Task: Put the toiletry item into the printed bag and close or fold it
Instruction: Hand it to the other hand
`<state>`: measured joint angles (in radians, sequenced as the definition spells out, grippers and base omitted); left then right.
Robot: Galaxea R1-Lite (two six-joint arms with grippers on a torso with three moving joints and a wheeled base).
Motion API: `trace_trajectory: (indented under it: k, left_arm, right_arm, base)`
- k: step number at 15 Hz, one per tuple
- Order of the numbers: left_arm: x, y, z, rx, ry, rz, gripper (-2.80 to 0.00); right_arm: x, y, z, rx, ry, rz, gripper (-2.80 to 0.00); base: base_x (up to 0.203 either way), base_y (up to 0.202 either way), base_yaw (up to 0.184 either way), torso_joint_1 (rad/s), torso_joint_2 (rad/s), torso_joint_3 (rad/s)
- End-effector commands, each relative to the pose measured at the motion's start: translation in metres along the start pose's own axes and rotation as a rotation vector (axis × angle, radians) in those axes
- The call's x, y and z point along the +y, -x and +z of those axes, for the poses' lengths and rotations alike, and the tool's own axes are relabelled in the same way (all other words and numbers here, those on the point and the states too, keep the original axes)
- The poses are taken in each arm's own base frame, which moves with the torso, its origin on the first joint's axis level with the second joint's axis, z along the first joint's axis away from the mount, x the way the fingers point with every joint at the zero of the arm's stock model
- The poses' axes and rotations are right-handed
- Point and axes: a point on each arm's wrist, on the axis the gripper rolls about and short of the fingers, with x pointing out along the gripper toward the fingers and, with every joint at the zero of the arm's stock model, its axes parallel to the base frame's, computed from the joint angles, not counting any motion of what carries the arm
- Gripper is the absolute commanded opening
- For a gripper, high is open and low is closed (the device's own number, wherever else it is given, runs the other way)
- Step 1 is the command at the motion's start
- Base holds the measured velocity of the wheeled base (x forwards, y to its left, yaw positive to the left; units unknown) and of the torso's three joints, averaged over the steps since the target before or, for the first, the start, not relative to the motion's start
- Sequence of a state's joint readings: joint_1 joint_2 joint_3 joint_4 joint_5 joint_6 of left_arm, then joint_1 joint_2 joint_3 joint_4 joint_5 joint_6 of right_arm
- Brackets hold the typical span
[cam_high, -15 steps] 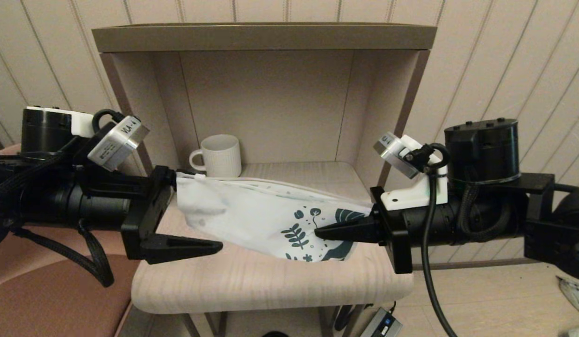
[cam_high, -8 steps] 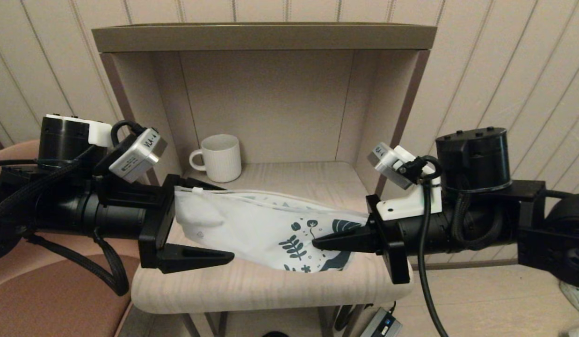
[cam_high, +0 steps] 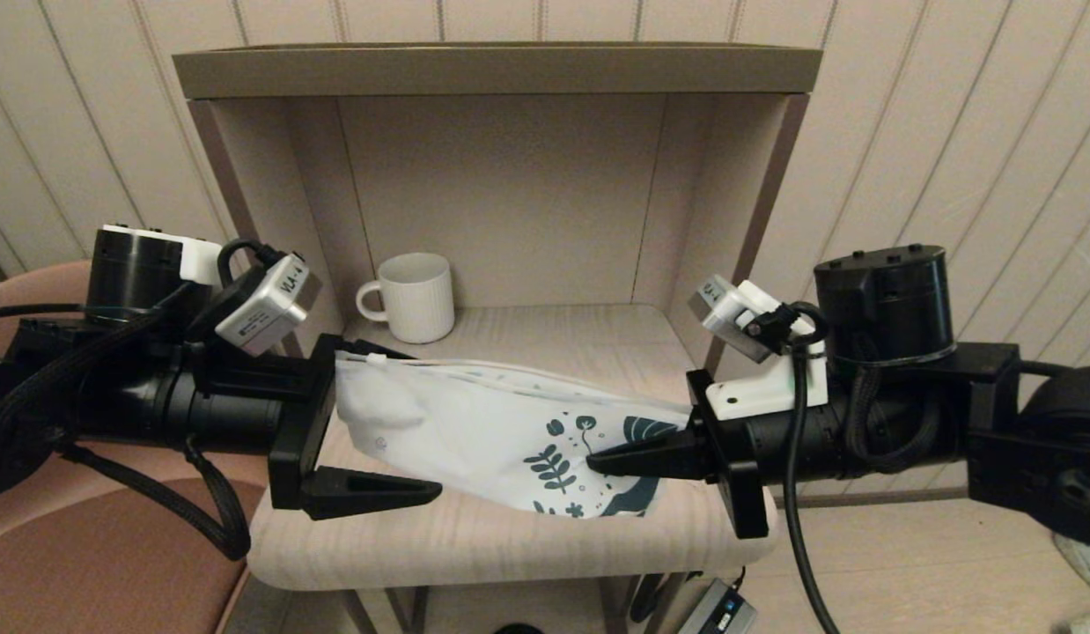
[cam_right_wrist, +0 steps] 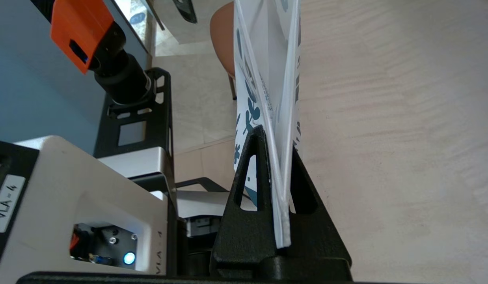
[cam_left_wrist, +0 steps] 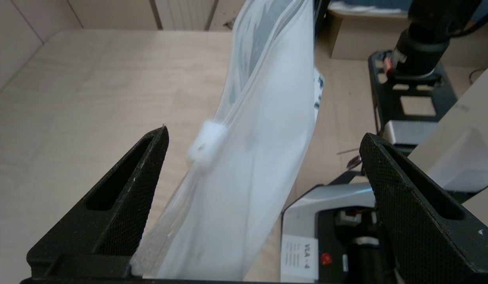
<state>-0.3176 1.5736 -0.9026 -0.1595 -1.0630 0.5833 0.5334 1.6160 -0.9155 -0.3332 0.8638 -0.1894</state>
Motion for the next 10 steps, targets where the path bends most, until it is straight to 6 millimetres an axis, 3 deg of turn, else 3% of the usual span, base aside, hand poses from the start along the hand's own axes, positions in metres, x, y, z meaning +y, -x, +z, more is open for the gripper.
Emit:
trace_trajectory:
  k: [1, 6, 10]
  left_arm:
    - [0.001, 0.002, 0.000, 0.007, 0.014, -0.001, 0.00]
    - [0.004, 0.015, 0.023, 0.059, 0.122, -0.008, 0.00]
    - [0.003, 0.015, 0.020, 0.081, 0.124, -0.011, 0.00]
  right_arm:
    - [0.000, 0.000, 0.000, -0.001, 0.014, 0.006, -2.80]
    - [0.011, 0.001, 0.000, -0.003, 0.041, 0.023, -2.80]
    - [0.012, 0.002, 0.002, -0.008, 0.051, 0.021, -2.80]
  base:
    - [0.000, 0.000, 0.000, 0.000, 0.00, 0.000]
    - [0.000, 0.000, 0.000, 0.000, 0.00, 0.000]
    - [0.000, 0.000, 0.000, 0.000, 0.00, 0.000]
